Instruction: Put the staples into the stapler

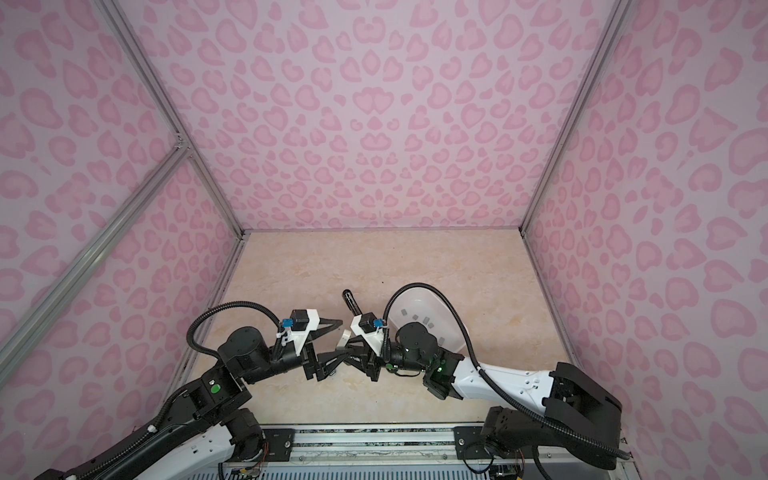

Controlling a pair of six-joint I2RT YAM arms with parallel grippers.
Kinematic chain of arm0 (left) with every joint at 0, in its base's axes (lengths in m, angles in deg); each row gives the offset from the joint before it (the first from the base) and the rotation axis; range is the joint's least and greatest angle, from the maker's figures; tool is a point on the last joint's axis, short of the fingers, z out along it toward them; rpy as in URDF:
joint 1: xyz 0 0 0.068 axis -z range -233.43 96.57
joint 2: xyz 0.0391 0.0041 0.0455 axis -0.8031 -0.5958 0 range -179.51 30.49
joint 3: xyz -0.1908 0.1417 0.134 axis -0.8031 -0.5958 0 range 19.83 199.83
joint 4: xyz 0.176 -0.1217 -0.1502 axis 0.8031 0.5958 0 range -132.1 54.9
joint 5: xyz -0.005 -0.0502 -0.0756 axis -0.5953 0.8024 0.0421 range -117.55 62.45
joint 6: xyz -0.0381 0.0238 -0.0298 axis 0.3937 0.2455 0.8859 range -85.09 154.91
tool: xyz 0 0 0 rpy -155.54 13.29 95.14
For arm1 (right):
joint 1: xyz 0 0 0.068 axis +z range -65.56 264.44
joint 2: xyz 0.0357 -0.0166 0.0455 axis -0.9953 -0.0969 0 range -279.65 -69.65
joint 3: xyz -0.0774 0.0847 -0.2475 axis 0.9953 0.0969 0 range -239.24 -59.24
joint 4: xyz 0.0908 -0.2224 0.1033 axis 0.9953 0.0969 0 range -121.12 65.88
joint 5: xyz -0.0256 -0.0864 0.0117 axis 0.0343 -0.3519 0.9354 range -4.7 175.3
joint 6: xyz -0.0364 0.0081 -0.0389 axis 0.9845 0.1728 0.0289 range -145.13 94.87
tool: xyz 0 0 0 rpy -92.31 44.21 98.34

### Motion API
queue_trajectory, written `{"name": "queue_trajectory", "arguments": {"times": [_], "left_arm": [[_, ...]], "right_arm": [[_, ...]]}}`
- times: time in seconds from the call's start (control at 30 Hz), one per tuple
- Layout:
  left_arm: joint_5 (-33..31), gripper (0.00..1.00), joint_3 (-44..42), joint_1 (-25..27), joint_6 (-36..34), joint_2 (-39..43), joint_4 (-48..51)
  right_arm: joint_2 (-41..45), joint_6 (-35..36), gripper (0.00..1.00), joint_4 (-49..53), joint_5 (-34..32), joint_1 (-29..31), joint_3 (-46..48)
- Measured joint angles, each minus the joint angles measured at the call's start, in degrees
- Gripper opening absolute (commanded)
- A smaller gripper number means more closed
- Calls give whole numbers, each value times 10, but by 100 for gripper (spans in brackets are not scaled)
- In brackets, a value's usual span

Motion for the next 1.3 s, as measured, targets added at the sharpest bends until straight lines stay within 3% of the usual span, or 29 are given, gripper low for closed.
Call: {"name": "queue_trajectory", "arguments": {"times": [0.2,0.33,0.5,0.6,0.83,1.1,1.3], "left_arm": [[-199,89,2,0,68,21,82],[-320,87,-31,0,119,24,125],[-417,81,-61,0,172,18,189],[-438,82,-90,0,187,40,194],[-467,86,-137,0,204,162,215],[-472,91,-176,0,202,326,237],[-474,92,-185,0,202,358,262]], "right_arm": [[-6,-16,12,68,-114,4,2],[-30,-28,14,138,-208,38,-12],[-102,-65,13,252,-324,76,-92],[-157,-89,13,321,-369,88,-130],[-238,-115,18,410,-397,92,-179],[-288,-119,23,450,-402,86,-228],[-308,-110,25,438,-387,76,-216]]}}
